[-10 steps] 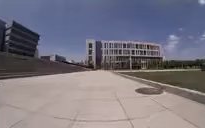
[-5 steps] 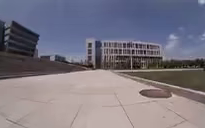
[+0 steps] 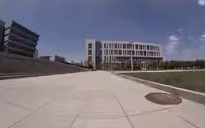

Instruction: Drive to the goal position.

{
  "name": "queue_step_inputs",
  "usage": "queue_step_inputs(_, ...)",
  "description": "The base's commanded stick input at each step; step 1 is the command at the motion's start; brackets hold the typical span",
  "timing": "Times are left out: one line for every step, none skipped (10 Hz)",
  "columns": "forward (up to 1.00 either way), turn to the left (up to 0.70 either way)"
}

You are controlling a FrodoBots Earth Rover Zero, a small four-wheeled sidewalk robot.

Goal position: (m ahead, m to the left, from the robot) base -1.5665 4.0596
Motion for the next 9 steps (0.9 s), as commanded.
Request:
queue_step_inputs(0.70, 0.00)
queue_step_inputs(0.70, 0.00)
queue_step_inputs(0.70, 0.00)
queue_step_inputs(0.70, 0.00)
queue_step_inputs(0.70, 0.00)
queue_step_inputs(0.70, 0.00)
queue_step_inputs(0.70, 0.00)
queue_step_inputs(0.70, 0.00)
queue_step_inputs(0.70, 0.00)
